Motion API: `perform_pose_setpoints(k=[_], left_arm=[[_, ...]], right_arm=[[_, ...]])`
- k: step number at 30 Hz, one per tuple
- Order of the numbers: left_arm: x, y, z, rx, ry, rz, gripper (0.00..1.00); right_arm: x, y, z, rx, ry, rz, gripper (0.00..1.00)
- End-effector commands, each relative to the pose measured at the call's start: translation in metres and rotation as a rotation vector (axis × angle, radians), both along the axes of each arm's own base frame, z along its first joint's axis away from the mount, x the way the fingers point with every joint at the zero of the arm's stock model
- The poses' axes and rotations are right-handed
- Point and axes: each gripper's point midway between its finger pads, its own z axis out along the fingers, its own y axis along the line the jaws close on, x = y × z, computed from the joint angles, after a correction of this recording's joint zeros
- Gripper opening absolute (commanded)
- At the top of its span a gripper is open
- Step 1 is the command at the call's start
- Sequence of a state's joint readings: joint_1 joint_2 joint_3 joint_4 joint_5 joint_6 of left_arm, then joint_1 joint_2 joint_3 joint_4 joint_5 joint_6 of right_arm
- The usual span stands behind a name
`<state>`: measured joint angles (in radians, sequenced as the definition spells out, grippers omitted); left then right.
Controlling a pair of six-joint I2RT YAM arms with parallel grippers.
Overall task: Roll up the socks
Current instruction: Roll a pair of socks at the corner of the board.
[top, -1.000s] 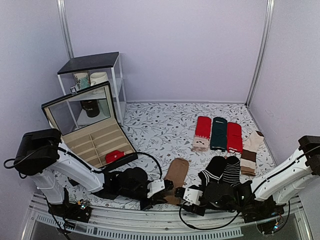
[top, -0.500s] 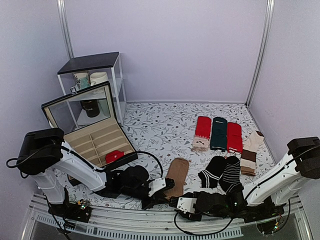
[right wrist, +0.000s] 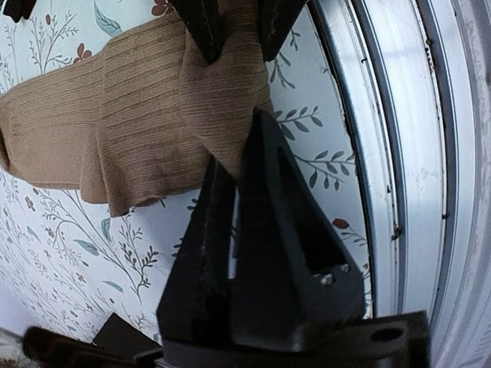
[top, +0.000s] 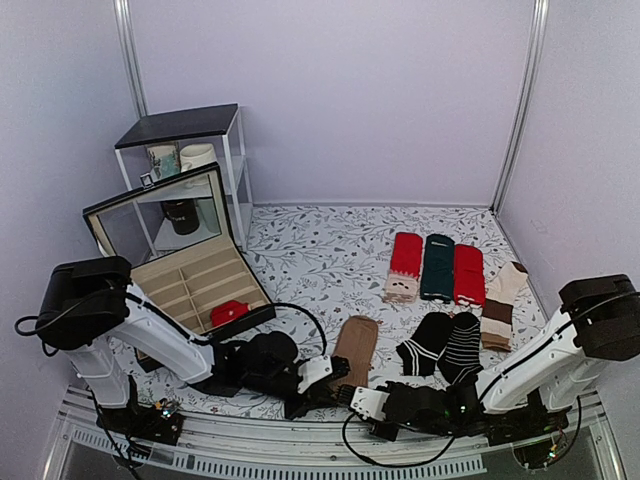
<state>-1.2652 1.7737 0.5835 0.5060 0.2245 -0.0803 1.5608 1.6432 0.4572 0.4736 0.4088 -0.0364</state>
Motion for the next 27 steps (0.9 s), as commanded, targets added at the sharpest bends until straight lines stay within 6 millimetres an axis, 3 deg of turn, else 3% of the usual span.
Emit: perform_pose_setpoints(k=[1, 7, 10, 12, 14, 17, 21, 27], left_arm=[[-0.015, 0.057, -0.064, 0.266, 0.083, 0.019, 0.06], [0.010, 0.052, -0.030, 0.129, -0.062, 0.103, 0.25], [0.020, 0.046, 0.002, 0.014, -0.178, 0.114, 0.33], [0.022, 0.042, 0.029, -0.080, -0.272, 0.103, 0.47], [0.024, 0.040, 0.054, -0.158, -0.377, 0.091, 0.52], [0.024, 0.039, 0.075, -0.215, -0.479, 0.061, 0.65], [0.019, 0.034, 0.077, -0.226, -0.534, -0.010, 0.74], [0.007, 0.030, 0.051, -0.183, -0.475, -0.079, 0.72]], right_arm=[[-0.003, -0.016, -0.033, -0.034, 0.177, -0.048, 0.14], [-0.014, -0.027, -0.036, 0.053, 0.369, -0.068, 0.09], [-0.028, -0.027, -0.042, 0.051, 0.495, -0.034, 0.09], [-0.035, -0.026, -0.046, 0.044, 0.568, -0.023, 0.09], [-0.039, -0.027, -0.050, 0.034, 0.633, -0.019, 0.09], [-0.042, -0.029, -0.056, 0.025, 0.730, -0.035, 0.09], [-0.041, -0.031, -0.062, 0.019, 0.822, -0.076, 0.09], [-0.036, -0.032, -0.074, -0.020, 0.890, -0.143, 0.09]])
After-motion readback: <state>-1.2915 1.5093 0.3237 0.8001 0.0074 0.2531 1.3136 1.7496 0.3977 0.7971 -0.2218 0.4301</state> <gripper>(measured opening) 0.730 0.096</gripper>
